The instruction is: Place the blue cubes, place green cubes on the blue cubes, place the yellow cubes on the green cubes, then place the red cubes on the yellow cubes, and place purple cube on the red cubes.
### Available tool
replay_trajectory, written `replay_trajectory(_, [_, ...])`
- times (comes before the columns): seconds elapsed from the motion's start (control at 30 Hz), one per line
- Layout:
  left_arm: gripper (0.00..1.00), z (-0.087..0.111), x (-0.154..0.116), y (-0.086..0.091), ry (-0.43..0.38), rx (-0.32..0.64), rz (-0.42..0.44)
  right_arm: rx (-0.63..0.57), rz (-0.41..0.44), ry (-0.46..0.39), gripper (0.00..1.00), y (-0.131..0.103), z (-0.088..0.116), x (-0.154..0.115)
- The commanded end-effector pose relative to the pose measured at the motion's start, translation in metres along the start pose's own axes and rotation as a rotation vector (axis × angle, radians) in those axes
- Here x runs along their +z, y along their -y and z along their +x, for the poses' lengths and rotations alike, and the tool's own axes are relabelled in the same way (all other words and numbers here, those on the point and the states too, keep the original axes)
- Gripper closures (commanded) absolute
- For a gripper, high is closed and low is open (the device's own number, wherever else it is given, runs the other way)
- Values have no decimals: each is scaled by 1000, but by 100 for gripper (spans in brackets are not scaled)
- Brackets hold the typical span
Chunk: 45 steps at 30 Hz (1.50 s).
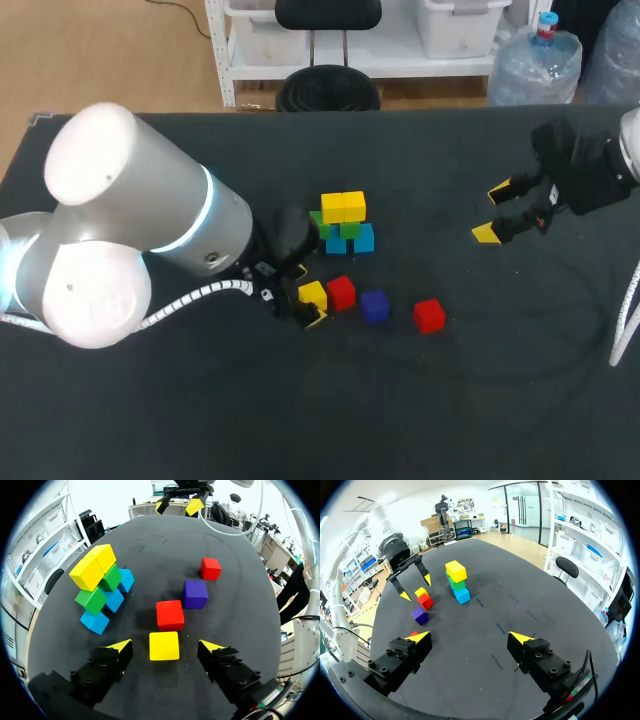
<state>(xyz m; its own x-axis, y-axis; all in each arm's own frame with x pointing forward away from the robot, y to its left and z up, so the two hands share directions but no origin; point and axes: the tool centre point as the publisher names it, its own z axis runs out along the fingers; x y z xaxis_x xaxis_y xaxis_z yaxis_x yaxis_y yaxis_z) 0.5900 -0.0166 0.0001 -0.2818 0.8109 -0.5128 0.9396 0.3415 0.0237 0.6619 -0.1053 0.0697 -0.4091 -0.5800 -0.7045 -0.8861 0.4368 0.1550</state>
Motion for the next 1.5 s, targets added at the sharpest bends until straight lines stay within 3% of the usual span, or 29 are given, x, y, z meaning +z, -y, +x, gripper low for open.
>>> replay_trajectory(0.03, [20, 1, 1, -3, 3, 2, 17, -1, -2, 3, 0, 1, 0, 1])
replay_trajectory(0.23, [39, 2, 0, -4, 1, -1, 13, -1, -2, 3, 0, 1, 0, 1])
replay_trajectory(0.27, [51, 2, 0, -4, 1, -2, 12, -1, -2, 3, 0, 1, 0, 1])
replay_trajectory(0.43, [73, 2, 0, -4, -5, -6, 10, -1, -2, 3, 0, 1, 0, 1])
replay_trajectory(0.47, [85, 1, 0, -4, -6, -7, 9, -1, -2, 3, 0, 1, 0, 1])
replay_trajectory(0.53, [100, 1, -1, -5, -6, -7, 9, -1, -2, 3, 0, 1, 0, 1])
replay_trajectory(0.77, [100, -2, -19, -7, 17, 48, 32, -1, -2, 3, 0, 1, 0, 1])
replay_trajectory(1.0, [100, -4, -60, -15, 70, 149, 98, -1, -2, 3, 0, 1, 0, 1])
replay_trajectory(1.17, [100, 1, -85, -27, 17, 194, 141, -1, -2, 3, 0, 1, 0, 1])
replay_trajectory(1.5, [100, -6, -109, -47, -33, 280, 127, -1, -2, 3, 0, 1, 0, 1])
